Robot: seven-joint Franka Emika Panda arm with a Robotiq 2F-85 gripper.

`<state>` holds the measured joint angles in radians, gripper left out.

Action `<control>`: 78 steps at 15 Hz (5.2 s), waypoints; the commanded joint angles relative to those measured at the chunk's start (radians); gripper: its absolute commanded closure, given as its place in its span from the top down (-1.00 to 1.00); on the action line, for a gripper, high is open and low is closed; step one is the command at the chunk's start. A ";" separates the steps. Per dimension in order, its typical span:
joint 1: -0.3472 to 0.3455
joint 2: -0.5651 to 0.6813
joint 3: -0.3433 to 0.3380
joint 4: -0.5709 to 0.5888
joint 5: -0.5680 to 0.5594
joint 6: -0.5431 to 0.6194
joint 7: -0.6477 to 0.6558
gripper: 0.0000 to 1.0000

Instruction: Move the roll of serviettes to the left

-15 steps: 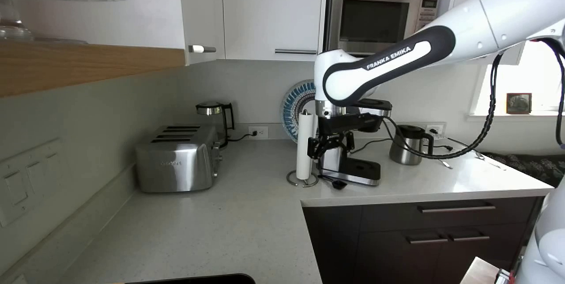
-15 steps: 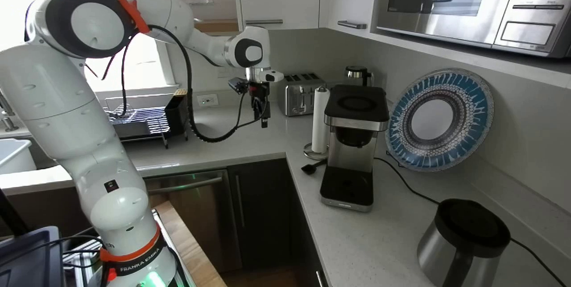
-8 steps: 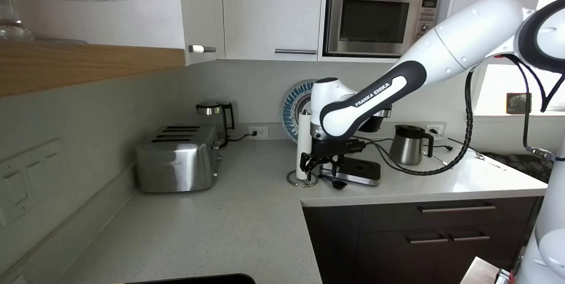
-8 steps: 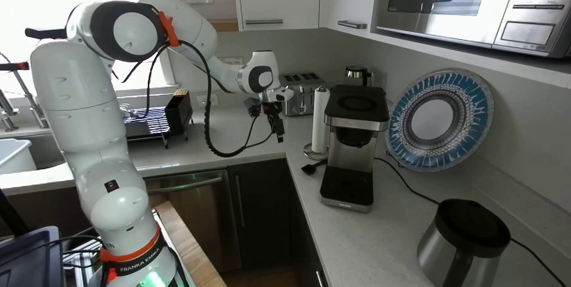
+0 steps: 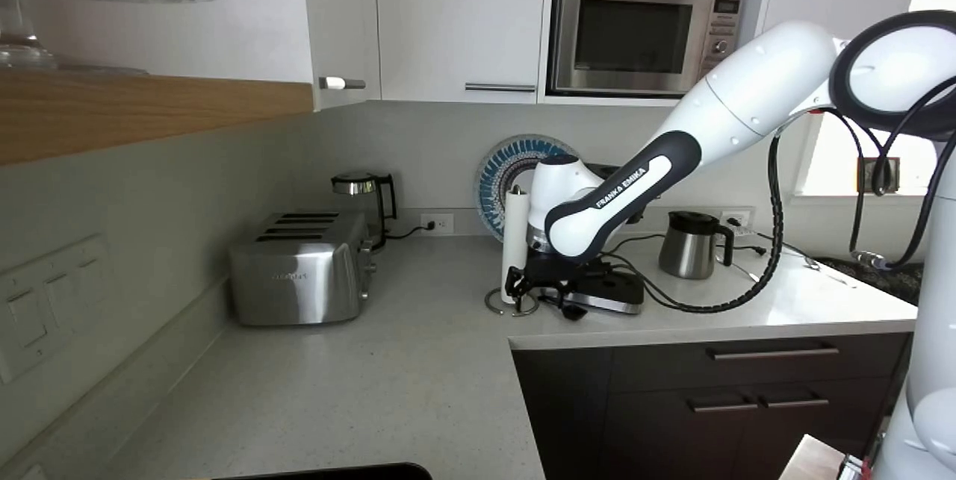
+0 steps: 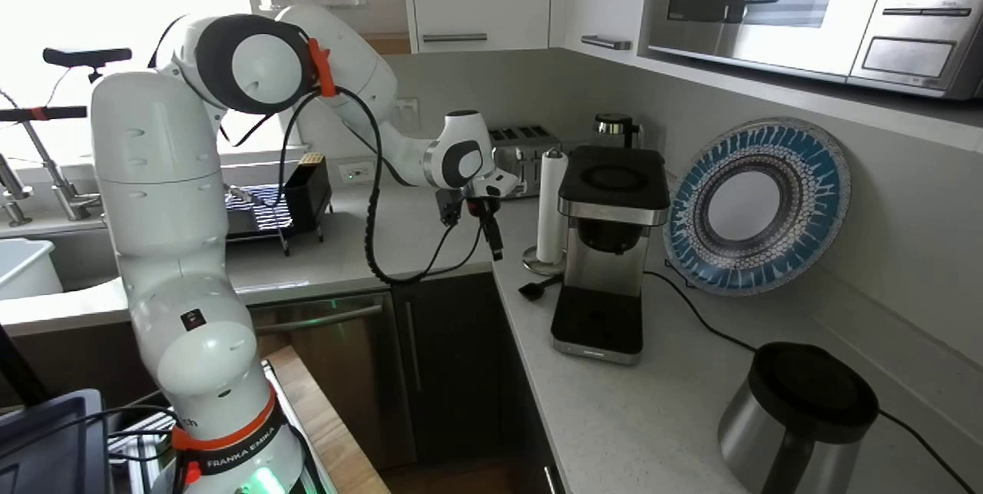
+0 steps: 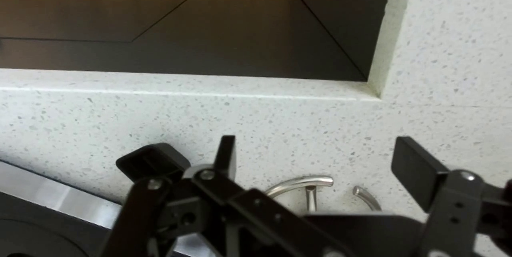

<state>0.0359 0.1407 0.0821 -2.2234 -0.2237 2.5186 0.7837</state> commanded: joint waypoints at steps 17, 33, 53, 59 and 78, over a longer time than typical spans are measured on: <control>0.182 0.242 -0.259 0.134 -0.069 0.295 0.122 0.45; 0.296 0.320 -0.381 0.178 -0.077 0.356 0.180 -0.20; 0.491 0.375 -0.558 0.150 -0.085 0.511 0.226 -0.94; 0.466 0.366 -0.490 0.130 -0.105 0.650 0.164 -0.94; 0.595 0.408 -0.520 0.272 -0.163 0.662 -0.055 -0.94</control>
<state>0.6050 0.5252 -0.4141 -1.9777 -0.3766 3.1822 0.7291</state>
